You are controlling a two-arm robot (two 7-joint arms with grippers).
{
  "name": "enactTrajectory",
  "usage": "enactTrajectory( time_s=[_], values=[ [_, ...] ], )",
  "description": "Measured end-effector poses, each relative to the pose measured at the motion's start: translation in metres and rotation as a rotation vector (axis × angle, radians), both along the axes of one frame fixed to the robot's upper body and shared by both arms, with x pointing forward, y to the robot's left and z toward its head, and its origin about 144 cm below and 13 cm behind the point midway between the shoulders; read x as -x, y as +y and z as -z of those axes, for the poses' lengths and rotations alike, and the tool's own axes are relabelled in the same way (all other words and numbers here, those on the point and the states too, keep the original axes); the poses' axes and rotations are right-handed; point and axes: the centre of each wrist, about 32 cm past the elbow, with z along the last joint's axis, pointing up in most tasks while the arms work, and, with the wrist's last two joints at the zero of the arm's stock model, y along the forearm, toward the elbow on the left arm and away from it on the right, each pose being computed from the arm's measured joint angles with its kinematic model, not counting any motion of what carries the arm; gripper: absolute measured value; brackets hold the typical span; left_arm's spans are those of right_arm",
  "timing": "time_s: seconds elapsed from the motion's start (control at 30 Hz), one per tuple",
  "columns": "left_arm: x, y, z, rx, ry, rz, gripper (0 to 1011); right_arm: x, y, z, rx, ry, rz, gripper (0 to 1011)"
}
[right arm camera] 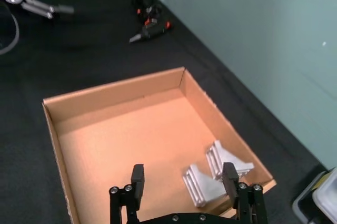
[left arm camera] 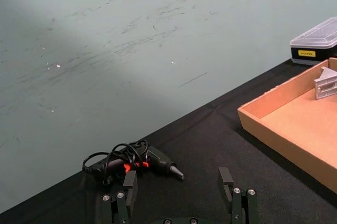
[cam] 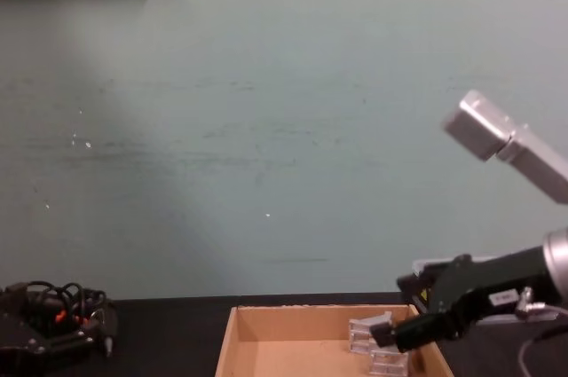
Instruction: Use one hand to pick up the angle iron from the table and place it into the box.
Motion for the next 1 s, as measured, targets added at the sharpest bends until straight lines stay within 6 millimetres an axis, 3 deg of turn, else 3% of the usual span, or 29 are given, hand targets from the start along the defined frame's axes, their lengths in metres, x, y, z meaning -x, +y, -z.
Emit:
enactTrajectory(
  time_s=[0.1, 0.6, 1.0],
  values=[
    [0.000, 0.000, 0.000, 0.000, 0.000, 0.000, 1000, 0.006, -0.004, -0.007, -0.027, -0.022, -0.001, 1002],
    [0.000, 0.000, 0.000, 0.000, 0.000, 0.000, 1000, 0.061, -0.033, -0.042, -0.131, -0.077, -0.170, 1002],
    [0.000, 0.000, 0.000, 0.000, 0.000, 0.000, 1000, 0.088, -0.022, -0.043, -0.118, -0.021, -0.360, 1002]
  ],
)
